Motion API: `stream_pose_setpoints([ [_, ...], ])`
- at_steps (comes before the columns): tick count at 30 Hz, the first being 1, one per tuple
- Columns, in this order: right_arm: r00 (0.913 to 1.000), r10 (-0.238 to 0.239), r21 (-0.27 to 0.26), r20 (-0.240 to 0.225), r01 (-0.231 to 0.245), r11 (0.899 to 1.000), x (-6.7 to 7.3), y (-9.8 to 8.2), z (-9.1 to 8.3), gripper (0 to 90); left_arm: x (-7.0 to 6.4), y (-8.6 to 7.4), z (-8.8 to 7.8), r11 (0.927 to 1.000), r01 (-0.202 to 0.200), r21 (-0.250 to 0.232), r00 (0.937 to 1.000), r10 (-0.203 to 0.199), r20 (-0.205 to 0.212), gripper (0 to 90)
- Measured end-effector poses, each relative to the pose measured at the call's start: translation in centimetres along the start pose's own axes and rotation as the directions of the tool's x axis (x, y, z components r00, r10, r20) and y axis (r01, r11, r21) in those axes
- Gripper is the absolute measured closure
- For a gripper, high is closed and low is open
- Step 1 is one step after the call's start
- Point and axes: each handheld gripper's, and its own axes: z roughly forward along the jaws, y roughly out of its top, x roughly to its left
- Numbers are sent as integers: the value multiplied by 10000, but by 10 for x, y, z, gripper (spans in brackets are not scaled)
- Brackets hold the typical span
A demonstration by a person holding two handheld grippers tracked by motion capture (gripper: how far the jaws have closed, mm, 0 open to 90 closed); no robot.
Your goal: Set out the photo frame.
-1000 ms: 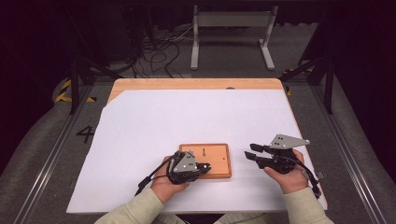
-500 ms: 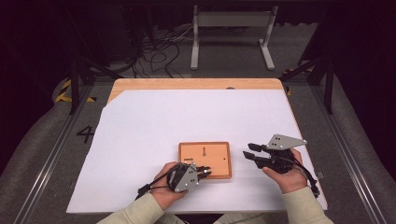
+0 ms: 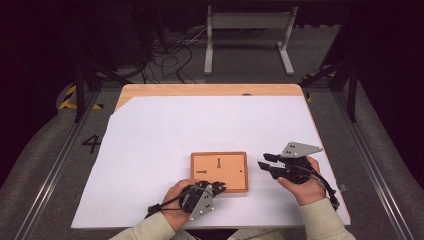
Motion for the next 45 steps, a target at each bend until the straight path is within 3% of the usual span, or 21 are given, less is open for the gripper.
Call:
stream_pose_setpoints([
  [2, 9997, 185, 121, -151, -183, 9998, 0, 2, 1, 616, -1, 0, 0, 10000, 46, -10, 10000, -46, -15, 826],
  [5, 9909, 1212, 707, -580, -1171, 9906, -3, 12, 11, 433, -1, 0, -1, 10000, -69, 53, 9999, 69, -106, 827],
  [7, 9883, 1293, 962, -807, -1214, 9879, -4, 15, 15, 404, -2, 0, -1, 9999, -100, 23, 9999, 100, -135, 828],
  [8, 9817, 1461, 1504, -1222, -1272, 9804, -5, 21, 25, 345, -2, 1, 0, 9997, -242, -75, 9996, 241, -165, 828],
  [9, 9817, 1461, 1504, -1222, -1272, 9804, -5, 21, 25, 345, -2, 1, 0, 9997, -242, -75, 9996, 241, -165, 829],
  [10, 9761, 1576, 1952, -1496, -1271, 9725, -7, 27, 37, 316, -2, 1, 0, 9996, -264, -47, 9995, 264, -156, 830],
  [14, 9616, 2057, 2525, -1818, -1566, 9548, -12, 33, 57, 256, -2, 0, -1, 9995, -293, -79, 9995, 291, -139, 832],
  [16, 9599, 2158, 2651, -1789, -1642, 9501, -12, 33, 62, 249, -2, 0, -1, 9993, -357, -63, 9993, 356, -149, 833],
  [19, 9460, 2433, 2949, -2142, -1748, 9394, -10, 35, 80, 225, -4, 0, -2, 10000, -86, 5, 9999, 86, -84, 834],
  [20, 9460, 2433, 2949, -2142, -1748, 9394, -10, 35, 80, 225, -3, 0, -1, 9999, -149, -15, 9999, 149, -69, 834],
  [26, 9274, 2604, 3231, -2688, -1678, 9314, -7, 36, 96, 222, -3, -1, -1, 10000, 21, -47, 9999, -22, -98, 834],
  [30, 9074, 2875, 3478, -3065, -1744, 9212, -8, 33, 104, 229, -3, -1, -2, 10000, 14, -1, 10000, -14, -73, 835],
  [35, 8972, 2869, 3559, -3357, -1612, 9205, -6, 33, 107, 266, -2, -1, -2, 10000, 16, -13, 10000, -16, -58, 835],
  [36, 8972, 2869, 3559, -3357, -1612, 9205, -6, 33, 107, 266, -3, -1, -2, 9999, 112, -8, 9999, -112, -40, 835],
  [37, 8889, 3017, 3663, -3446, -1685, 9151, -8, 32, 106, 296, -1, -1, -3, 9996, 270, 33, 9996, -270, 20, 832],
  [42, 8816, 3113, 3819, -3547, -1673, 9089, -10, 31, 107, 302, 1, -2, -5, 9963, 855, 88, 9957, -858, 357, 779],
  [45, 8766, 3134, 3823, -3653, -1657, 9091, -11, 31, 106, 332, 5, -5, -9, 9860, 1663, -86, 9833, -1652, 762, 691],
])
